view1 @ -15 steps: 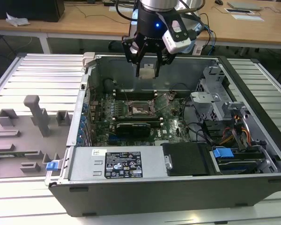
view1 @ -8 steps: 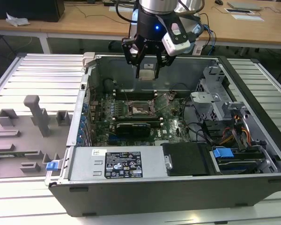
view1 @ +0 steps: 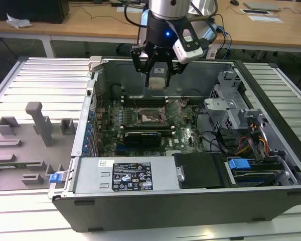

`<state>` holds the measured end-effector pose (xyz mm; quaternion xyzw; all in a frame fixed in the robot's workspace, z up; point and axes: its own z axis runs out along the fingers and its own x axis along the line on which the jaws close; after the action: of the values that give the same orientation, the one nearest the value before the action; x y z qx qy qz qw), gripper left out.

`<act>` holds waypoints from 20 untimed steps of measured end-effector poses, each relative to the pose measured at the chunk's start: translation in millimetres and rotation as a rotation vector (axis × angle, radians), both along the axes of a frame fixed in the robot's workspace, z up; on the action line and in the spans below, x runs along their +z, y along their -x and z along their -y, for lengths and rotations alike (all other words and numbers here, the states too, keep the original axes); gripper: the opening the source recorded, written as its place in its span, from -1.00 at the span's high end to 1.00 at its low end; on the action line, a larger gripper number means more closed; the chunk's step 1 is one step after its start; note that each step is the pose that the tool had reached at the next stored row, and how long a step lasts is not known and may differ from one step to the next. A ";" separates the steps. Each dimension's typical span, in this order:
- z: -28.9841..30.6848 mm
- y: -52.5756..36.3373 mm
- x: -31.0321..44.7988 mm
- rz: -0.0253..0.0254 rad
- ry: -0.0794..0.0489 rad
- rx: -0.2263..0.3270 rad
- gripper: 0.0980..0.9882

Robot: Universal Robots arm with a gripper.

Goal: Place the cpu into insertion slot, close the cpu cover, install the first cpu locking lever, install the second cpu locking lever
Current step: 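Place the cpu into insertion slot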

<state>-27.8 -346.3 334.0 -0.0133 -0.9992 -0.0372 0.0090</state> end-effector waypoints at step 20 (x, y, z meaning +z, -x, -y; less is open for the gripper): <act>0.0 0.0 -12.1 -0.0012 0.008 -0.404 0.00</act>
<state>-27.8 -346.3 321.9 -0.2134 -0.9764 -0.0341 0.0019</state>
